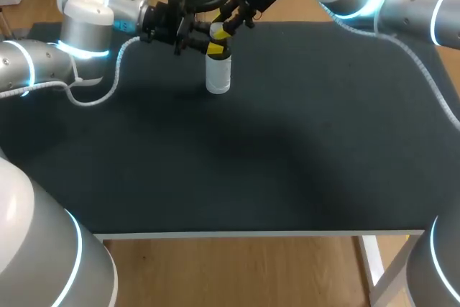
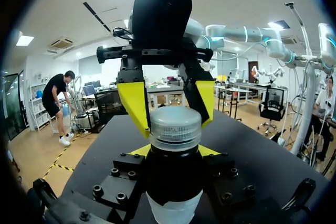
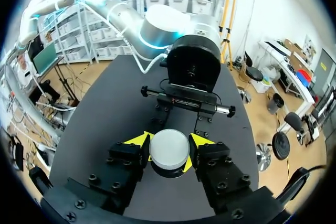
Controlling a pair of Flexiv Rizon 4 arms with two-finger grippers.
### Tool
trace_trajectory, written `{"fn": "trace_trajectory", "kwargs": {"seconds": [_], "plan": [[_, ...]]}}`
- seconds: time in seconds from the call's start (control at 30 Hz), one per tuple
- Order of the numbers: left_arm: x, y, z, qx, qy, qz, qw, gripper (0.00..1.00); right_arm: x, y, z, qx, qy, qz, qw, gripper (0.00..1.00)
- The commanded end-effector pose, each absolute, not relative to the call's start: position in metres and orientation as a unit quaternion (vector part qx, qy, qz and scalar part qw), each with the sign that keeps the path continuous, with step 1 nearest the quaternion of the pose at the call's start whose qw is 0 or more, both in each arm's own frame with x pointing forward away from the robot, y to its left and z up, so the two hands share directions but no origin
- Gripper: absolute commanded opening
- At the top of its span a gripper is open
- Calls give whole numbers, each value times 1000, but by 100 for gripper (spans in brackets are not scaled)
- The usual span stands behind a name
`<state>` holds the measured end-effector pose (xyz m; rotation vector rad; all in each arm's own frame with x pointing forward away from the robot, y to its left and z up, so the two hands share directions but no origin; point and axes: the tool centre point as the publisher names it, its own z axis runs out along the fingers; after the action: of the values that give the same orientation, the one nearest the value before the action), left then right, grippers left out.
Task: Unscrew the bottle cap
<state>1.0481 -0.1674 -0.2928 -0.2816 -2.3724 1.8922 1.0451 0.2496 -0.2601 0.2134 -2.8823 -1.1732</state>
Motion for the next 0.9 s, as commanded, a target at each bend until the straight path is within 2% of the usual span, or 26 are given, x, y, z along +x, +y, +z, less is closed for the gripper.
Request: {"fn": "trace_trajectory", "kwargs": {"seconds": [0.03, 0.5, 0.9], "plan": [[1053, -167, -291, -92, -778, 620, 47, 0, 1049, 251, -259, 104, -921, -374, 33, 0], [1053, -167, -291, -92, -778, 620, 47, 0, 1043, 258, -249, 306, -879, -344, 124, 0], [1053, -167, -291, -92, -778, 620, 47, 0, 1038, 257, -250, 375, -850, -324, 178, 0]]}}
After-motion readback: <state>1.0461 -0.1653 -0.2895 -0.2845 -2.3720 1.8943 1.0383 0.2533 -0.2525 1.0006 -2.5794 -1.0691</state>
